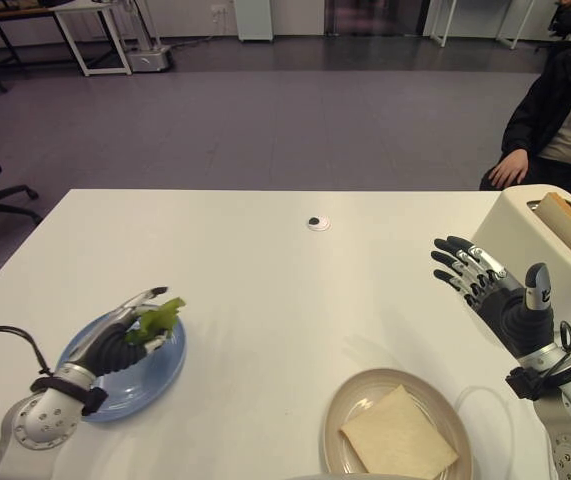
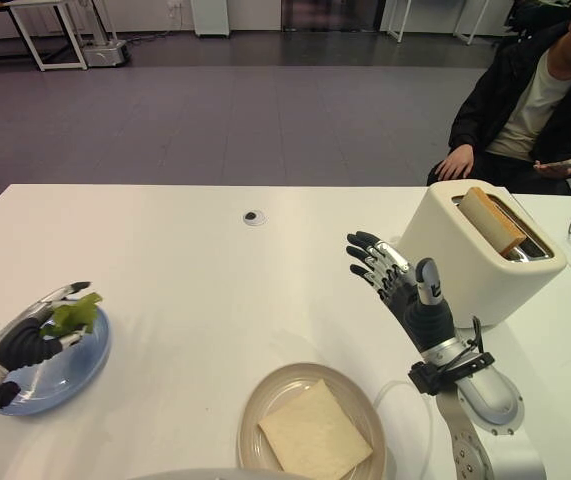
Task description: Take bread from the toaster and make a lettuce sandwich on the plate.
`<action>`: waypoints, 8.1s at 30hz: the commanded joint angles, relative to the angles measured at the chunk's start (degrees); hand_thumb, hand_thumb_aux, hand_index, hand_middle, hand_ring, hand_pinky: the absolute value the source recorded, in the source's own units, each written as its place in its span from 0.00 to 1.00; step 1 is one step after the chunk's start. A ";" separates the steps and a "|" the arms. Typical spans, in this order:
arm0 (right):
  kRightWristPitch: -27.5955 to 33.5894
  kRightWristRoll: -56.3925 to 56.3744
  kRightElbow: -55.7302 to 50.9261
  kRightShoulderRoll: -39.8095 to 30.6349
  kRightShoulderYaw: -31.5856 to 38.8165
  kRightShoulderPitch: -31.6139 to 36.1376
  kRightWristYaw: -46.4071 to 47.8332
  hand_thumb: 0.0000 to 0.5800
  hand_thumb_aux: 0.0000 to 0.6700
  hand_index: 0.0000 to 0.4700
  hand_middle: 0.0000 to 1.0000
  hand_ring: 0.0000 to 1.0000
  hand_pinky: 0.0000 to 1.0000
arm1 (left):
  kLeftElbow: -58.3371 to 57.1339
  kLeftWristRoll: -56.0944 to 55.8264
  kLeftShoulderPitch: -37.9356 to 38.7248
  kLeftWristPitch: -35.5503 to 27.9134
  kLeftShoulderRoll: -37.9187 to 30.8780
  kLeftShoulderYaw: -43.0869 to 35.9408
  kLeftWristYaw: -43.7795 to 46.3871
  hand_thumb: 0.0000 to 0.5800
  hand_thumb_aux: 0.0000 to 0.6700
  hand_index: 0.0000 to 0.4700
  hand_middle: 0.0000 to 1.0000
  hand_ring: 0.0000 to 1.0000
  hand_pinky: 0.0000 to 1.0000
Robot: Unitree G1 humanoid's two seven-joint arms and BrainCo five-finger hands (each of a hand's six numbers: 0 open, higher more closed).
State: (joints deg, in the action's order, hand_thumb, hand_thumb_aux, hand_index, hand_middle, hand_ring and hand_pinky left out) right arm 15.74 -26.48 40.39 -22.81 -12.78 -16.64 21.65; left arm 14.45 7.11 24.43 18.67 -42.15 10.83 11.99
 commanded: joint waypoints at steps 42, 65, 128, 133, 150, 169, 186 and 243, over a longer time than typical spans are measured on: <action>4.31 -1.55 -3.86 1.27 4.61 12.39 -0.33 0.00 0.00 0.00 0.00 0.00 0.00 | 0.84 63.51 -28.82 16.04 18.63 -53.37 -13.64 0.00 0.00 0.00 0.00 0.00 0.00; -12.19 44.45 -32.15 -28.93 -8.02 17.34 -15.30 0.00 0.00 0.00 0.00 0.00 0.00 | 12.20 -11.12 -3.10 -2.29 14.05 -11.26 -6.21 0.00 0.00 0.00 0.00 0.00 0.00; 26.07 -23.95 -2.08 -19.70 -12.23 14.43 11.04 1.00 1.00 1.00 0.00 0.00 0.00 | 13.17 -13.65 -1.41 -5.00 24.34 0.23 2.53 0.00 0.00 0.00 0.00 0.00 0.00; 23.87 -24.29 1.86 -21.29 -6.67 2.43 23.41 1.00 1.00 1.00 0.00 0.00 0.00 | 13.56 -13.20 -1.23 -4.89 24.56 0.26 2.65 0.00 0.00 0.00 0.00 0.00 0.00; 0.82 3.42 -8.78 -26.05 4.05 -10.11 35.92 1.00 1.00 1.00 0.00 0.00 0.00 | 14.61 -12.43 -0.70 -5.25 25.67 0.09 2.87 0.00 0.00 0.00 0.00 0.00 0.00; -1.27 3.56 -7.62 -26.02 0.40 -2.27 33.02 0.00 0.00 0.00 0.00 0.00 0.00 | 14.76 -12.44 0.05 -4.83 25.82 0.36 3.03 0.00 0.00 0.00 0.00 0.00 0.00; -6.15 -1.28 -16.28 -27.13 -8.82 -3.92 42.52 1.00 1.00 1.00 0.20 0.20 0.20 | 15.75 -12.30 0.89 -4.91 25.90 0.45 2.95 0.00 0.00 0.00 0.00 0.00 0.00; -30.96 25.84 -23.40 -42.21 22.89 -6.92 52.26 1.00 1.00 1.00 1.00 1.00 1.00 | 16.27 24.23 -18.04 -10.79 2.50 -51.34 46.99 1.00 1.00 1.00 1.00 1.00 1.00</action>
State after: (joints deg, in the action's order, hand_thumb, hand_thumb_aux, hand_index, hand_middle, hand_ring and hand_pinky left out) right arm -15.42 -2.07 16.69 -66.75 8.75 -24.65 75.34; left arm 33.49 30.81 5.72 7.63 -40.20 -38.73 59.17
